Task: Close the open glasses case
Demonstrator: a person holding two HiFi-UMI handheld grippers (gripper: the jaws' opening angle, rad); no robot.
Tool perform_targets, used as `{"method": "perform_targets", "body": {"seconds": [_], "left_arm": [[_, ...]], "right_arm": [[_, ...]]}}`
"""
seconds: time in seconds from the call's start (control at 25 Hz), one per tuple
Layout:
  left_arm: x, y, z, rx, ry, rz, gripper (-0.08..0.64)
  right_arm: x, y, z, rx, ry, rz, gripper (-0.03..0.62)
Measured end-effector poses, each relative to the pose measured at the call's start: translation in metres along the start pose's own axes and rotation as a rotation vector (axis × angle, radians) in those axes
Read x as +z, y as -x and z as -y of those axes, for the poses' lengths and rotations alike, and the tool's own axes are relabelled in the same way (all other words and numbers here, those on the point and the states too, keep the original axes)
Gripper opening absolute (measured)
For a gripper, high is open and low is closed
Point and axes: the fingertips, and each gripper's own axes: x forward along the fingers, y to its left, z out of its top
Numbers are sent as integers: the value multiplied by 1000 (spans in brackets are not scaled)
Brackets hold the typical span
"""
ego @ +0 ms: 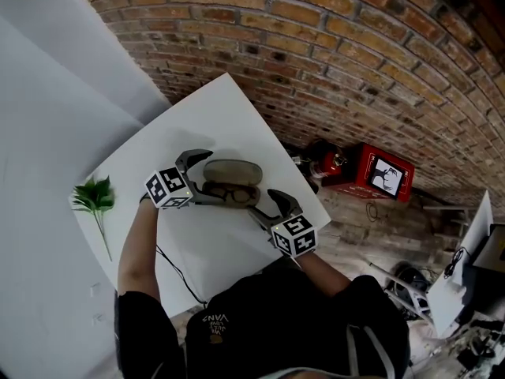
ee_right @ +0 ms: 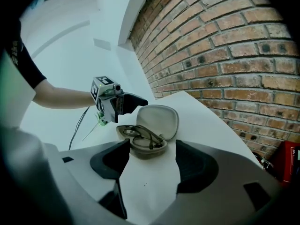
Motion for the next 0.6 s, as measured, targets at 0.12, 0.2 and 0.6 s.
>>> {"method": "perform_targets", "body": {"seconds": [0.12,0.2,0.6], "left_arm": [[-3,-4,4,-44,-10,-36,572],[-4,-4,9,-68,-19,-58,572],[-10,4,40,-102,-71,-84,572]], "right_arm": [[-3,0,0,-11,-1,-6,309],[-6,0,0,-21,6,-10,314],[-26,-1,-3,-85,71,-54,319]]}}
